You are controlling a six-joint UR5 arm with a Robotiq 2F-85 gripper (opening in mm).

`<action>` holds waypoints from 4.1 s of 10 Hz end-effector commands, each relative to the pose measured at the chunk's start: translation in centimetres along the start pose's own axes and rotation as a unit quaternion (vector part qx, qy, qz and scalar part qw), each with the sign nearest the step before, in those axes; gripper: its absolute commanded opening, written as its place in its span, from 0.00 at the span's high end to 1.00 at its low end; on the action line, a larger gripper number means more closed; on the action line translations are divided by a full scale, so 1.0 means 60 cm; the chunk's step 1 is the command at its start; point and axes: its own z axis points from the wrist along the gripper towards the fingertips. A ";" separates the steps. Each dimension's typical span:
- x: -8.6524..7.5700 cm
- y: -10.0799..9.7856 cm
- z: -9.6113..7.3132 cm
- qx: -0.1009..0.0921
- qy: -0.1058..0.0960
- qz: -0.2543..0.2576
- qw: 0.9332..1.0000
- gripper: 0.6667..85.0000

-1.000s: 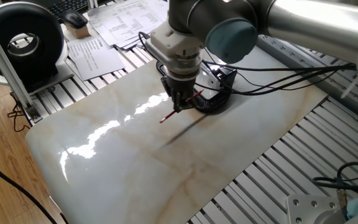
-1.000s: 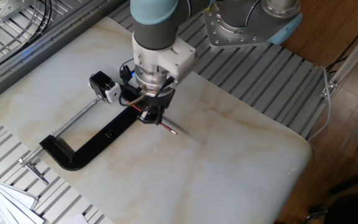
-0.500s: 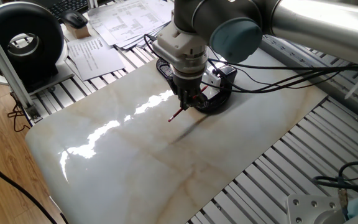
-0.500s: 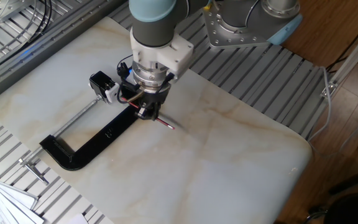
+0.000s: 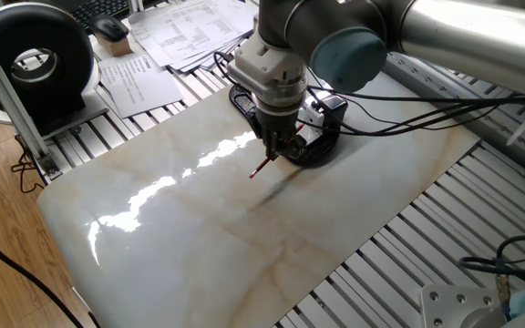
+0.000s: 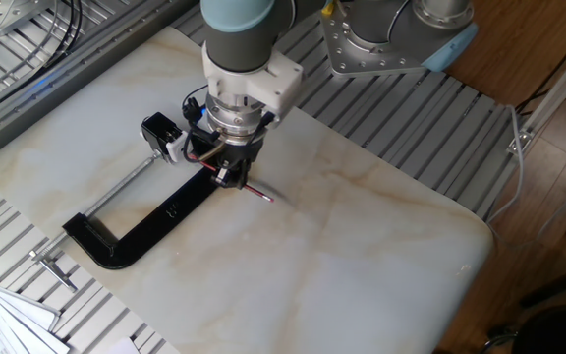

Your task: Insert the pencil into the pencil sharpener

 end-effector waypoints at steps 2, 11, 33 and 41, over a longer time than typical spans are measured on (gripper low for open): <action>0.004 0.003 0.003 0.002 -0.005 -0.007 1.000 1.00; 0.016 0.016 -0.001 -0.003 0.004 -0.007 1.000 1.00; 0.050 0.013 0.003 0.007 0.003 -0.015 1.000 1.00; 0.057 0.015 0.004 0.009 0.001 -0.006 1.000 1.00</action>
